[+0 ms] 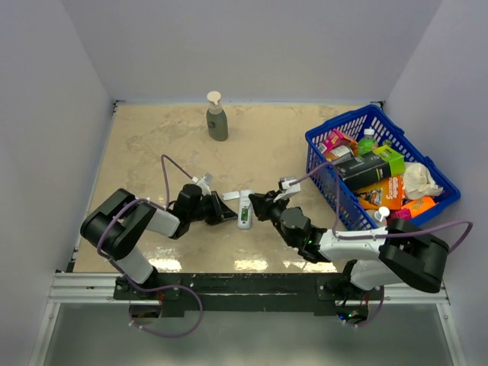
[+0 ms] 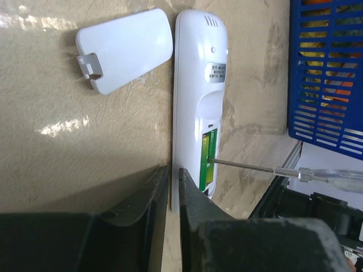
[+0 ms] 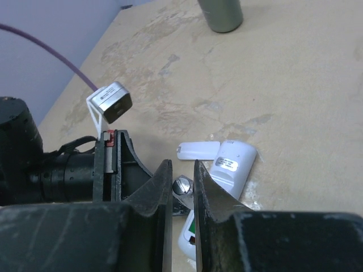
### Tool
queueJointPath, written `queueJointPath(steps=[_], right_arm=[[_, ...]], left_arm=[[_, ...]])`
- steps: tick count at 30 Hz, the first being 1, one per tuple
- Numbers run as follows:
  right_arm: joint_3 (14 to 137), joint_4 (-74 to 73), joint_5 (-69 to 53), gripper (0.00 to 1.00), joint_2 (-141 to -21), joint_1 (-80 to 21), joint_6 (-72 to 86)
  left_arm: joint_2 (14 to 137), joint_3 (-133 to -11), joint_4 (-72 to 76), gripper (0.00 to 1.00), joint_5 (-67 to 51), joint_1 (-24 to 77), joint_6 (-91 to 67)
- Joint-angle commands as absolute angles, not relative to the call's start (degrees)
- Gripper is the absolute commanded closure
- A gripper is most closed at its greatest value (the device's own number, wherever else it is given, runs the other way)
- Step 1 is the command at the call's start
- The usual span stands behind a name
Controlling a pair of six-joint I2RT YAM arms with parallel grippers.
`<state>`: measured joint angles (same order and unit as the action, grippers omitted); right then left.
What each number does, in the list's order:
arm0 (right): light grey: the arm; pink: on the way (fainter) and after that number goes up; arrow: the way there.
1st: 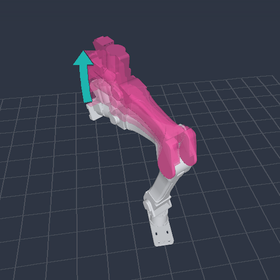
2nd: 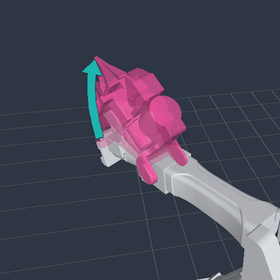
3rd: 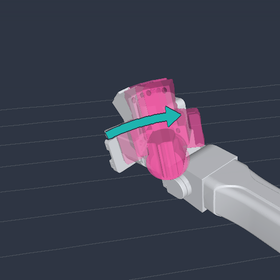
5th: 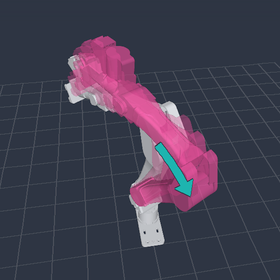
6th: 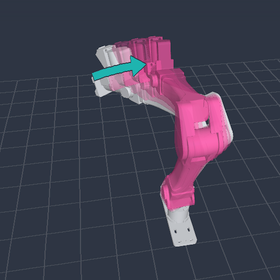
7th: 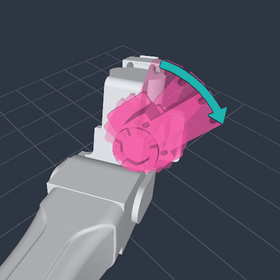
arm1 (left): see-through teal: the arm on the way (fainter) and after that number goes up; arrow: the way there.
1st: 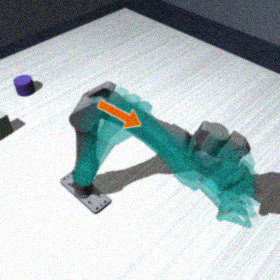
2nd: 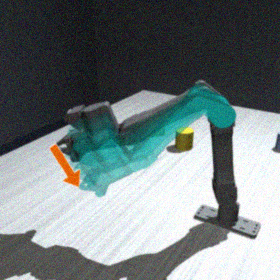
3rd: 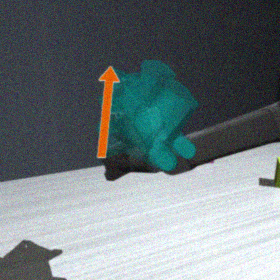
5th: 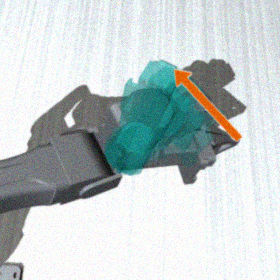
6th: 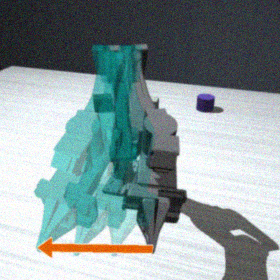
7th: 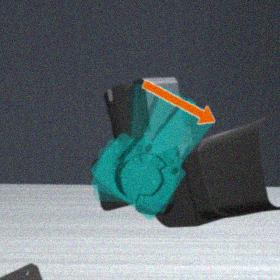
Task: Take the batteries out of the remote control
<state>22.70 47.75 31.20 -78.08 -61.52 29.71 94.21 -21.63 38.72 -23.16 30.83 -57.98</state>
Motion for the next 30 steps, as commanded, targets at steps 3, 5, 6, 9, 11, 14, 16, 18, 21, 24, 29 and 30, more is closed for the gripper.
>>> queueJointPath(steps=[3,5,6,9,11,14,16,18,21,24,29,30], right_arm=[[13.01,31.81,23.47,1.0,-77.88,-58.89,41.31],[11.34,32.69,23.29,1.0,-75.34,-57.83,42.1],[10.73,33.04,23.03,1.0,-74.71,-57.31,42.53],[9.49,33.4,23.29,1.0,-72.69,-56.43,42.54],[8.79,34.53,23.29,1.0,-72.42,-56.25,42.45],[8.44,35.16,23.73,1.0,-72.42,-56.08,42.54],[8.09,35.33,23.99,1.0,-71.98,-56.07,42.97],[7.74,35.33,24.96,1.0,-71.28,-55.81,44.11],[6.51,36.73,25.75,1.0,-71.19,-55.81,45.61],[6.07,37.7,25.93,1.0,-72.33,-55.81,46.58],[4.75,38.5,27.42,1.0,-73.65,-55.72,48.78],[4.75,38.93,26.9,1.0,-74.0,-55.64,48.43]], left_arm=[[97.56,-21.36,40.43,0.81,-24.0,34.45,-58.01],[97.56,-21.36,40.34,0.81,-23.64,34.63,-58.01],[97.56,-21.44,40.17,0.81,-23.64,34.72,-57.92],[97.38,-21.88,39.38,0.81,-23.2,35.07,-57.92],[97.21,-22.23,38.85,0.81,-23.03,35.24,-57.83],[96.51,-22.24,37.45,0.81,-22.33,35.68,-57.75],[95.98,-22.24,36.57,0.81,-21.54,35.86,-57.57],[95.19,-22.24,35.07,0.81,-21.1,36.03,-57.31],[94.48,-22.24,33.93,0.81,-20.48,36.21,-57.04],[94.04,-22.24,33.4,0.81,-20.21,36.3,-57.04],[92.99,-22.76,31.12,0.81,-19.42,36.83,-56.69],[92.73,-22.94,30.77,0.81,-19.25,36.83,-56.6]])
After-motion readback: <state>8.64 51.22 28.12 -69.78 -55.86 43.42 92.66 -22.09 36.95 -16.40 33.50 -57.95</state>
